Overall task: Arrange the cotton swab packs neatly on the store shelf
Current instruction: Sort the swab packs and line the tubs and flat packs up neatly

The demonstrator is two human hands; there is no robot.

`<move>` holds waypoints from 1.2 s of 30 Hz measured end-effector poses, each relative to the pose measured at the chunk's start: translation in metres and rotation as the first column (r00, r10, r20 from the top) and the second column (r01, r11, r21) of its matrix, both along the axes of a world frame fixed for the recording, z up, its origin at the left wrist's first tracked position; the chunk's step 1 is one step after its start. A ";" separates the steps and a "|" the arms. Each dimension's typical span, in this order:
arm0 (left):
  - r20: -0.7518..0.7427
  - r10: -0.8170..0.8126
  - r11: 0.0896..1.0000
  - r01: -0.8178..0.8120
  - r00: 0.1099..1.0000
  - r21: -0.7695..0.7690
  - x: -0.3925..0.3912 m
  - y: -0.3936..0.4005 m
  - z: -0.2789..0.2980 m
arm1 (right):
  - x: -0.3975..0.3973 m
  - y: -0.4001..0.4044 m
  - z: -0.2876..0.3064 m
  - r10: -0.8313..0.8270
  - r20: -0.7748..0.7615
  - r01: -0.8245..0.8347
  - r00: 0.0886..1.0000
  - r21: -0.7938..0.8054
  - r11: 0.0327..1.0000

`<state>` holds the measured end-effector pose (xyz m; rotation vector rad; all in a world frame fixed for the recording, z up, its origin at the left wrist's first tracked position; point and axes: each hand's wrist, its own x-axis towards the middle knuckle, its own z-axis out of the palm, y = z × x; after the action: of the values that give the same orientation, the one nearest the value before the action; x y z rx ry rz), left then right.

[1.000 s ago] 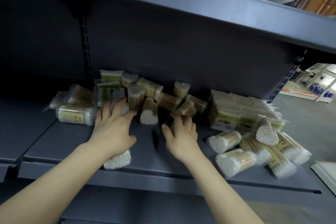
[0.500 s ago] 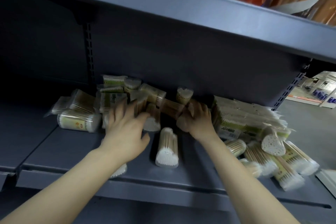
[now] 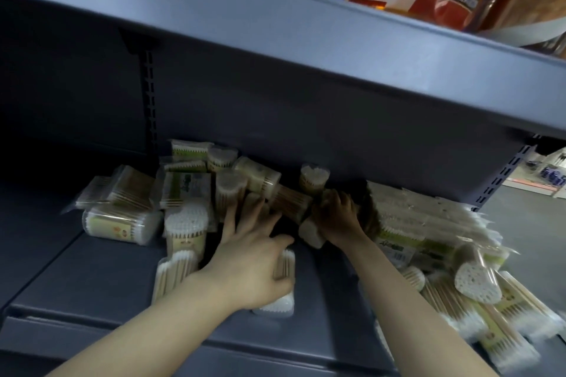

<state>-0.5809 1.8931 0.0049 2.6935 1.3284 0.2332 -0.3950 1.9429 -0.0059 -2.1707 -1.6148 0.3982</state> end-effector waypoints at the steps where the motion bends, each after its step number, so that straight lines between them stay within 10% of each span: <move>1: 0.000 -0.001 1.000 0.001 1.000 -0.016 0.000 0.000 -0.001 | 0.000 -0.001 0.002 0.004 -0.001 -0.004 1.000 -0.025 1.000; 36: 0.027 0.087 0.992 -0.089 0.996 0.090 -0.015 -0.010 -0.019 | 0.000 -0.011 0.002 0.006 0.042 -0.003 0.999 -0.064 0.998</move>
<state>-0.5955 1.8826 -0.0141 2.6996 1.4657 0.3403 -0.3949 1.9323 -0.0043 -2.2368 -1.6513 0.4134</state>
